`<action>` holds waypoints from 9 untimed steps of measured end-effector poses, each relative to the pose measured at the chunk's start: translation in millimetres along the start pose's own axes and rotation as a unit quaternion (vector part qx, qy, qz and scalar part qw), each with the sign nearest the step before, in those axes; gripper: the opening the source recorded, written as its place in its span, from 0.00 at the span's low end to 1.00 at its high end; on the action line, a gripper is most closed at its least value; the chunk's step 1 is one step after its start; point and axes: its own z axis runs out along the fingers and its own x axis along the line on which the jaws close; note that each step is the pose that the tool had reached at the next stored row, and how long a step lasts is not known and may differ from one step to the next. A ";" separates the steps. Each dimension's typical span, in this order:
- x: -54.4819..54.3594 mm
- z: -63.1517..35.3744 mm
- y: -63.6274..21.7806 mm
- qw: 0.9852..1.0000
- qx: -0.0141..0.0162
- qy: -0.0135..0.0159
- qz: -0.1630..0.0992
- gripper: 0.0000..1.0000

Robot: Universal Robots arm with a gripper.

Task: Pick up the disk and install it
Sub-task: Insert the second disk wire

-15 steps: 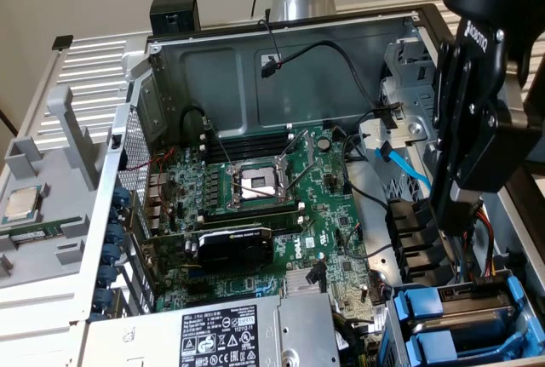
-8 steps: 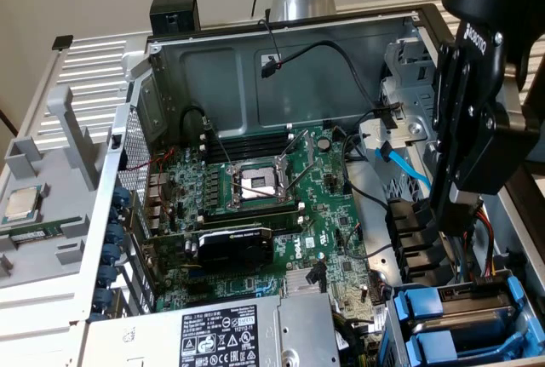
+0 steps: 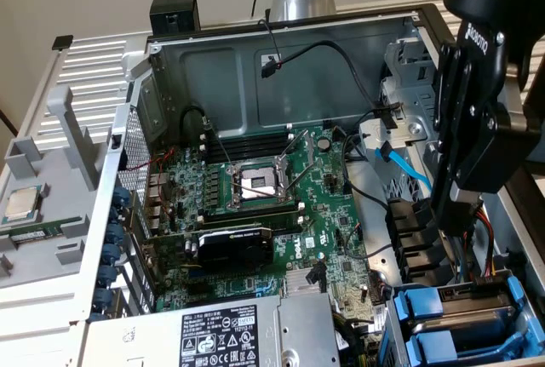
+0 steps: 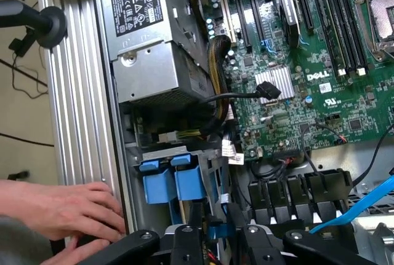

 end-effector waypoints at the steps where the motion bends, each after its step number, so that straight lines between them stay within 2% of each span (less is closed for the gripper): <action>1: 0.0 0.0 0.0 1.000 0.000 0.000 0.000 0.30; 2: 0.0 0.0 0.0 1.000 0.000 0.000 0.000 0.23; 9: -0.1 0.4 -0.1 1.000 0.000 0.000 0.000 0.23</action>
